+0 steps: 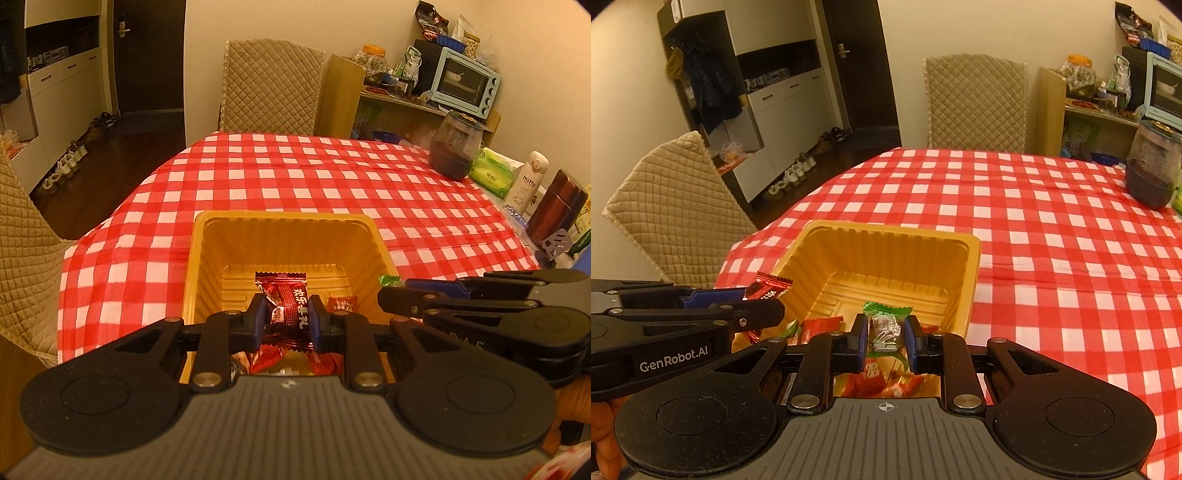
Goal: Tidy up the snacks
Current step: 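Open the left tool to drop the red candy while the right tool drops the green candy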
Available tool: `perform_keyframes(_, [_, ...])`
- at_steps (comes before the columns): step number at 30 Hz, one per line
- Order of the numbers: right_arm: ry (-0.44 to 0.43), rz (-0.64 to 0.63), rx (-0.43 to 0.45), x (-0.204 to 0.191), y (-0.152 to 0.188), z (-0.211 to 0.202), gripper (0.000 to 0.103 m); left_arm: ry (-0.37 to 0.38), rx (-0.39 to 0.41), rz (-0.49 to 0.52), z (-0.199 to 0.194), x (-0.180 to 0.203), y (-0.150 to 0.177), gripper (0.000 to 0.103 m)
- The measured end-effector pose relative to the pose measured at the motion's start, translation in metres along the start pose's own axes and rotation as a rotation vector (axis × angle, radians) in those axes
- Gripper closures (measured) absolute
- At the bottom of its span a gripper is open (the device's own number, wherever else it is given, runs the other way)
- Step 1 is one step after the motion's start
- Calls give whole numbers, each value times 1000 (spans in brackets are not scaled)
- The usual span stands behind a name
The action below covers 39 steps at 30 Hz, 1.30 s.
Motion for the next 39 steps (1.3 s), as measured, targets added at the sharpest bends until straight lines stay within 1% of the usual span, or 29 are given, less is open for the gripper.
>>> perform_keyframes(8, [4, 4, -4, 8, -11, 23, 82, 15, -15, 23, 27, -5, -16, 82])
perform_keyframes(14, [5, 0, -8, 10, -19, 37, 82, 21, -30, 28, 44, -8, -19, 81])
perform_keyframes(20, [8, 1, -14, 12, -24, 49, 82, 24, -35, 11, 56, -13, -21, 81])
perform_keyframes(22, [9, 4, -14, 14, -25, 51, 82, 17, -37, 7, 59, -15, -21, 72])
perform_keyframes(23, [10, 6, -14, 14, -24, 51, 82, 13, -35, 7, 60, -16, -21, 69])
perform_keyframes(33, [11, 19, -31, 15, -16, 54, 82, -14, -45, 33, 56, -24, -13, 69])
perform_keyframes(39, [3, 26, -33, 13, -19, 54, 82, -18, -47, 33, 52, -26, -13, 69])
Point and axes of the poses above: each gripper's, at about its wrist camera, not at the fingertips, and z roughly the way its jaws point, x to its right, y to its underside, the point moved 6 cm from there along z, roughly the way its jaws point, and after that the axes turned 10 degrees about x, right-handed, at the moved point
